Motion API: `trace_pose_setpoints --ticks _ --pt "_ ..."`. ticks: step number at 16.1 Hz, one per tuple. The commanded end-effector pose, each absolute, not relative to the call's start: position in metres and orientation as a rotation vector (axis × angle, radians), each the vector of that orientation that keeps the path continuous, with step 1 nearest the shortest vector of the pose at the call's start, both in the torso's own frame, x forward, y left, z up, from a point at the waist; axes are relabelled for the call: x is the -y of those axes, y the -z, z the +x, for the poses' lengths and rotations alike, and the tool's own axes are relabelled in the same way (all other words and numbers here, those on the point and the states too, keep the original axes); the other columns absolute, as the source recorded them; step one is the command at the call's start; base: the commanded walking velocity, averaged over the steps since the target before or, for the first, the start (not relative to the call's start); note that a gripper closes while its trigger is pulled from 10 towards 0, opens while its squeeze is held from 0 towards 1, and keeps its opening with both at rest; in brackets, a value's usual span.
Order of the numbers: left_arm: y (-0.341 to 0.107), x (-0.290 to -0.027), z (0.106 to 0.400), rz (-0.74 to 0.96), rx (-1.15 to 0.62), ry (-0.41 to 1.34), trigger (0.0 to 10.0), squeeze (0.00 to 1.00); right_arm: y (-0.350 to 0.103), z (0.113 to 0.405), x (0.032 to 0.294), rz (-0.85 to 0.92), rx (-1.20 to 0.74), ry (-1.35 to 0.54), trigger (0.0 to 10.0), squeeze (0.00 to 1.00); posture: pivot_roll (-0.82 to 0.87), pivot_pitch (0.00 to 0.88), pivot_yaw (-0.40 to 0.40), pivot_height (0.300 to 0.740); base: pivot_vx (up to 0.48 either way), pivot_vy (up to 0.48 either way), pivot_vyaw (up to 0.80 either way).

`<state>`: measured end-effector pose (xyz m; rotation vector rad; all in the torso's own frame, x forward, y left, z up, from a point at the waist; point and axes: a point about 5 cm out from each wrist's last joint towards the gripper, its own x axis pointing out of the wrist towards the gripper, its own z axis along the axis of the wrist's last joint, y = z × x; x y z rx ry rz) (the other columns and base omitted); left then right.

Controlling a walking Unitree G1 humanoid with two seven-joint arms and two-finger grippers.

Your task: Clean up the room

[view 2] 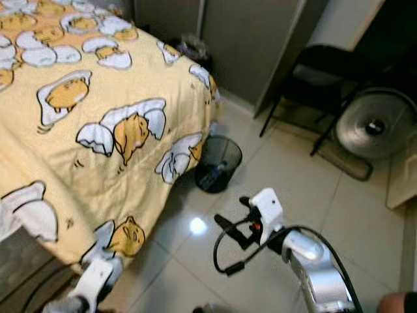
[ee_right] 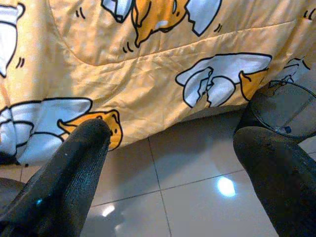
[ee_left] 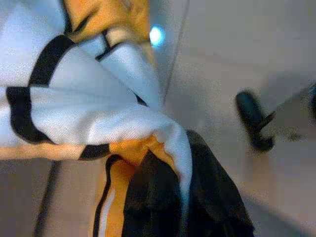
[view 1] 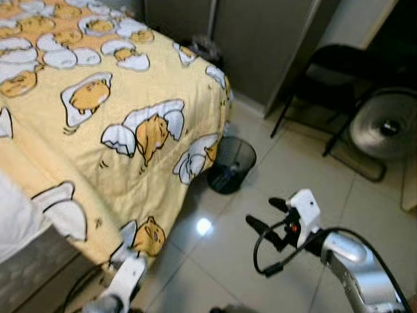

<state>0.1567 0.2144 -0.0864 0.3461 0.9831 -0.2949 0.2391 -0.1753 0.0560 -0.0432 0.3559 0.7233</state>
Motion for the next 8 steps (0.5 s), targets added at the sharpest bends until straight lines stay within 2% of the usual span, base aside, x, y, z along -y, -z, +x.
trace_pose_setpoints --ticks 1,4,5,7,8 --pt "0.098 -0.208 0.136 0.397 -1.088 0.313 10.0 0.00 -0.058 0.240 0.182 -0.064 -0.361 -0.711 10.0 0.02 -0.10 0.054 -0.152 0.736 0.000 0.000 0.00" --pt "0.101 -0.218 0.128 0.635 -1.141 0.317 10.0 0.00 -0.058 0.238 0.183 -0.070 -0.366 -0.707 10.0 0.02 -0.11 0.059 -0.152 0.736 0.000 0.000 0.00" --pt "0.099 -0.228 0.130 0.694 -1.140 0.284 10.0 0.00 -0.058 0.238 0.183 -0.072 -0.367 -0.705 10.0 0.01 -0.11 0.061 -0.154 0.736 0.000 0.000 0.00" --pt "0.095 -0.242 0.131 0.528 -1.148 0.107 10.0 0.00 -0.057 0.237 0.183 -0.074 -0.368 -0.703 10.0 0.02 -0.12 0.063 -0.154 0.736 0.000 0.000 0.00" --pt "0.094 -0.247 0.131 0.425 -1.145 0.026 10.0 0.43 -0.057 0.237 0.183 -0.074 -0.368 -0.702 10.0 0.02 -0.12 0.063 -0.154 0.736 0.000 0.000 0.00"
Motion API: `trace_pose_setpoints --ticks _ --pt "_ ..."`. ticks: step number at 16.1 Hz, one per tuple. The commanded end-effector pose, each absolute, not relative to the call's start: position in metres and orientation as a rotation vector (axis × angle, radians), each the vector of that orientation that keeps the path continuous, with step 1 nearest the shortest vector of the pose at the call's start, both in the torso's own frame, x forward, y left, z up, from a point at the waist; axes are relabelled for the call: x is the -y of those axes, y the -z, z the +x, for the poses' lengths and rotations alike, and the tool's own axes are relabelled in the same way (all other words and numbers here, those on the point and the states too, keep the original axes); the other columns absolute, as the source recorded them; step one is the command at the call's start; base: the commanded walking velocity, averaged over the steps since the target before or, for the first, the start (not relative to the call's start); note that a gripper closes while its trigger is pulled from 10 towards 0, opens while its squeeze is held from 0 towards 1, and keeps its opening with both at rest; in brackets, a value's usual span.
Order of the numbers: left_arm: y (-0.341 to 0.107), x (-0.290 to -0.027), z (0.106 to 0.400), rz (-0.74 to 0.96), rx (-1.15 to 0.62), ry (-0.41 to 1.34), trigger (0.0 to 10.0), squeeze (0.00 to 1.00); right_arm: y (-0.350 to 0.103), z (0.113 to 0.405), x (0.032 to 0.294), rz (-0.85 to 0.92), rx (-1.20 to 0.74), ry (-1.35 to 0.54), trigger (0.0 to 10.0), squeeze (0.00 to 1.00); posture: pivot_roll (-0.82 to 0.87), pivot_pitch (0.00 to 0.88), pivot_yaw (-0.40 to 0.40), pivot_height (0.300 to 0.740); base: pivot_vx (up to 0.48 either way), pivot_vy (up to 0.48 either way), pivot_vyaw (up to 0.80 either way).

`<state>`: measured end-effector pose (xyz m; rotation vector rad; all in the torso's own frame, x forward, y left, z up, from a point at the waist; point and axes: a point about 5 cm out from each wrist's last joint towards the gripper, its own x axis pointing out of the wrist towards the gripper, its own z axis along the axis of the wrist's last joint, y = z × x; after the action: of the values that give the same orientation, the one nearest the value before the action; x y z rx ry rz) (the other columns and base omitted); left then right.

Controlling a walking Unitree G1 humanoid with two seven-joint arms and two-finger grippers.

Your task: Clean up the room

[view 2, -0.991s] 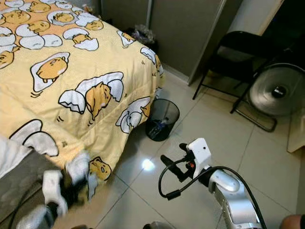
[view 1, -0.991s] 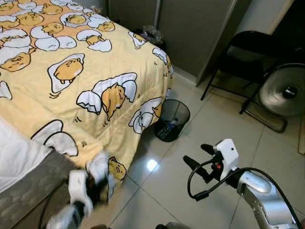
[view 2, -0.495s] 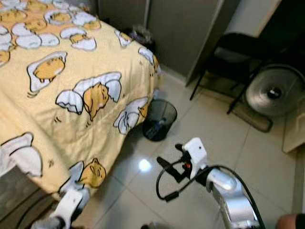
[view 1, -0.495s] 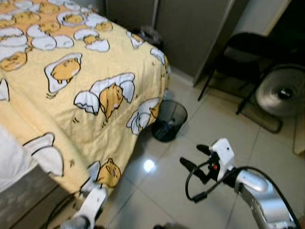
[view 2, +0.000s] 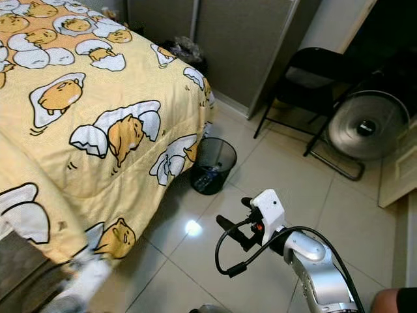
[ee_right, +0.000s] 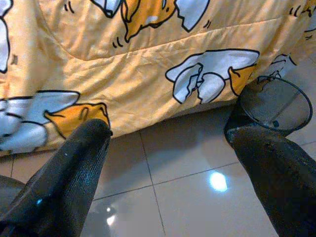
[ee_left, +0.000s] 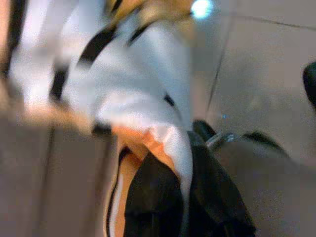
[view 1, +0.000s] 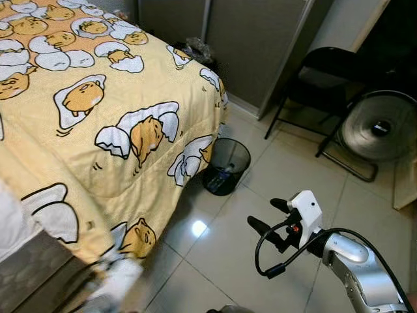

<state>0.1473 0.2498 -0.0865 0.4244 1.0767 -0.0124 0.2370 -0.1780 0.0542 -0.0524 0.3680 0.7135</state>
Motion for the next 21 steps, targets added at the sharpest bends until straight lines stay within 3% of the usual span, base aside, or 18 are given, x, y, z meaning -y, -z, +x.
trace_pose_setpoints --ticks 1,4,5,8,11,12,14,17,19,20,21 --pt "0.093 -0.254 0.128 0.299 -1.141 -0.059 10.0 1.00 -0.057 0.237 0.183 -0.073 -0.369 -0.700 10.0 0.02 -0.12 0.062 -0.154 0.736 0.000 0.000 0.00" --pt "0.091 -0.278 0.109 0.216 -1.201 -0.191 10.0 1.00 -0.055 0.235 0.182 -0.068 -0.373 -0.697 10.0 0.01 -0.12 0.063 -0.151 0.736 0.000 0.000 0.00" --pt "0.091 -0.291 0.088 0.205 -1.274 -0.240 10.0 1.00 -0.053 0.233 0.181 -0.062 -0.380 -0.697 10.0 0.02 -0.11 0.065 -0.145 0.736 0.000 0.000 0.00" --pt "0.095 -0.295 0.061 0.071 -1.352 -0.285 10.0 1.00 -0.050 0.231 0.177 -0.053 -0.387 -0.702 10.0 0.02 -0.11 0.067 -0.139 0.736 0.000 0.000 0.00" --pt "0.090 -0.303 0.067 -0.054 -1.241 -0.331 10.0 1.00 -0.054 0.239 0.181 -0.048 -0.342 -0.631 10.0 0.02 -0.09 0.054 -0.129 0.736 0.000 0.000 0.00" --pt "0.076 -0.313 0.100 -0.086 -1.031 -0.333 10.0 1.00 -0.063 0.251 0.188 -0.014 -0.260 -0.492 10.0 0.02 -0.05 0.036 -0.127 0.736 0.000 0.000 0.00" --pt "0.065 -0.313 0.127 -0.124 -0.853 -0.350 10.0 1.00 -0.070 0.257 0.185 0.019 -0.202 -0.423 10.0 0.02 -0.03 0.019 -0.123 0.736 0.000 0.000 0.00" --pt "0.044 -0.290 0.186 -0.115 -0.587 -0.298 10.0 1.00 -0.068 0.261 0.151 0.111 -0.194 -0.557 10.0 0.02 0.01 0.000 -0.102 0.736 0.000 0.000 0.00" --pt "-0.003 -0.261 0.235 -0.064 -0.303 -0.215 10.0 1.00 -0.066 0.266 0.129 0.150 -0.225 -0.695 10.0 0.02 0.05 0.000 -0.092 0.736 0.000 0.000 0.00" --pt "-0.051 -0.229 0.253 -0.074 -0.106 -0.151 10.0 1.00 -0.065 0.270 0.115 0.166 -0.250 -0.801 10.0 0.02 0.08 0.000 -0.101 0.736 0.000 0.000 0.00" --pt "-0.068 -0.218 0.258 -0.070 -0.042 -0.102 10.0 1.00 -0.065 0.272 0.108 0.162 -0.258 -0.845 10.0 0.02 0.11 0.000 -0.107 0.736 0.000 0.000 0.00"
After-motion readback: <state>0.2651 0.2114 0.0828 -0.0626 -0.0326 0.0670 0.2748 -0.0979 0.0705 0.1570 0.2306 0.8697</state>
